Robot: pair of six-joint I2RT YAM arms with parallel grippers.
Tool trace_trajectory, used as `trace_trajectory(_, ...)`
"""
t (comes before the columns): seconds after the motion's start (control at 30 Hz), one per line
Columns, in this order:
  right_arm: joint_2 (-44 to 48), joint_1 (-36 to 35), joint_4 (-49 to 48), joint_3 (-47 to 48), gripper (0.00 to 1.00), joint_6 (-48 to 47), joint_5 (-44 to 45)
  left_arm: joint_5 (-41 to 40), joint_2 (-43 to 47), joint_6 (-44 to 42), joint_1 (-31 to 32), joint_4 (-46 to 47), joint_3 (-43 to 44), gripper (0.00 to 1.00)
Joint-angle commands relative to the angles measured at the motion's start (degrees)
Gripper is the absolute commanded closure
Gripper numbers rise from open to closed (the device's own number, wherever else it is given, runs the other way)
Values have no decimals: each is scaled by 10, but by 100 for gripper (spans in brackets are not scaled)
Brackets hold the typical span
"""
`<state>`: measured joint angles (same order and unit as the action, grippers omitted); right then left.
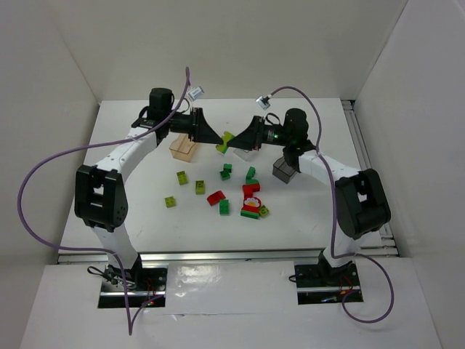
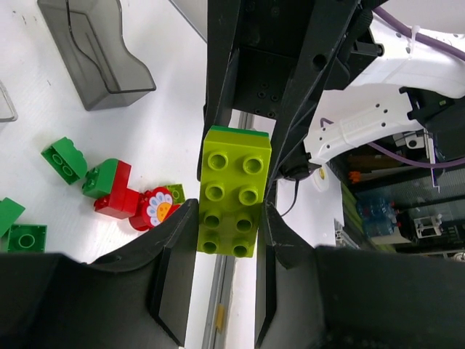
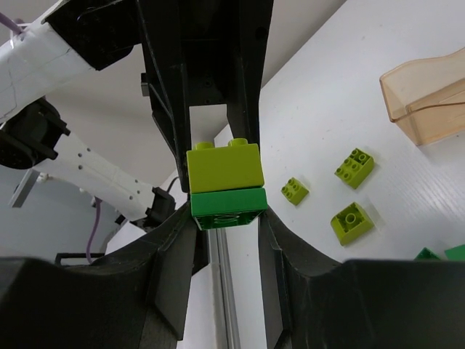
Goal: Sort the legos into containers by color
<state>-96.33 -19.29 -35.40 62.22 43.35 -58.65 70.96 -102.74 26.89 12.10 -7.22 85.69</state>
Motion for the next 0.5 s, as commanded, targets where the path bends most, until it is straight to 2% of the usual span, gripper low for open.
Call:
trace_trajectory(0.0, 24, 26, 58, -17, 100, -55, 4, 1, 25, 57, -37, 57, -1, 100)
trace_trajectory(0.33, 29, 36, 111, -17, 100, -88, 21, -9, 30, 87, -53, 87, -7, 100)
trace_trajectory(0.4, 29, 36, 133, -23, 100, -93, 34, -26, 30, 69, -53, 55, 1, 100)
trace_trajectory(0.47, 29, 36, 183, 0, 100, -119, 89, -69, 25, 27, -53, -17, 37, 100)
